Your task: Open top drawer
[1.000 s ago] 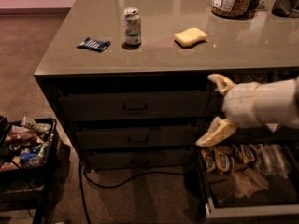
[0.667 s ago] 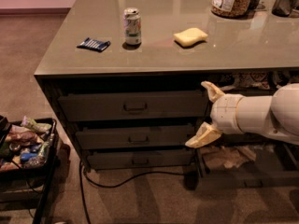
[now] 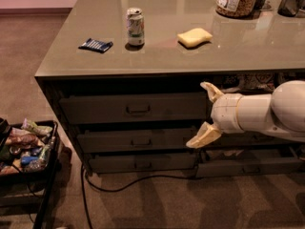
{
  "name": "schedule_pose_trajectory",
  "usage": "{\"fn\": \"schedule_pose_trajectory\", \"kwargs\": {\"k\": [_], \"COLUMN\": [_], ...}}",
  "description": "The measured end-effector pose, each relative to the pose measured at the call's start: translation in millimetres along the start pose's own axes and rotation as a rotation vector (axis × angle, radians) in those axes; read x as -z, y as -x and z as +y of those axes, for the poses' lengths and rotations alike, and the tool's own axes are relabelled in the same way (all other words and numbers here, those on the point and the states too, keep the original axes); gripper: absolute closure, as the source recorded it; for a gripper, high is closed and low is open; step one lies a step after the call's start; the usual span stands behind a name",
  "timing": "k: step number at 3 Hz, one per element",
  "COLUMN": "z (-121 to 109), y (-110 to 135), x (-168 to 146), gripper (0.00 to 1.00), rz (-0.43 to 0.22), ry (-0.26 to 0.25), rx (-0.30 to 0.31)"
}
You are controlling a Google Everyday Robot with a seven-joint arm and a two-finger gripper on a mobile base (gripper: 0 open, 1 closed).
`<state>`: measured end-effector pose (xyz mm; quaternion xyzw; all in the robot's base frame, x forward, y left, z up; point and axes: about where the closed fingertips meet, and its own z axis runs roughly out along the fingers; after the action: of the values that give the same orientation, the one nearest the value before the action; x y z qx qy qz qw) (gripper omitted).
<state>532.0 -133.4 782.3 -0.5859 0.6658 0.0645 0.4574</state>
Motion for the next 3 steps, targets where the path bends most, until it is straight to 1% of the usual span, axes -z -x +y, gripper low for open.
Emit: {"fn": "schedule_pose_trajectory", "kwargs": {"k": [1,2,3], "z": [-1.3,-1.3,-2.5], "y": [-23.2,-23.2,-20.8], "x": [-50.0,-50.1,-56.6], "gripper": [0.0,0.0,0.0], "rz": [-0.014,-0.014,-0.031], "ry": [-0.003,-0.003,-0.007], "rx": [-0.024,-0.024,-0.015]}}
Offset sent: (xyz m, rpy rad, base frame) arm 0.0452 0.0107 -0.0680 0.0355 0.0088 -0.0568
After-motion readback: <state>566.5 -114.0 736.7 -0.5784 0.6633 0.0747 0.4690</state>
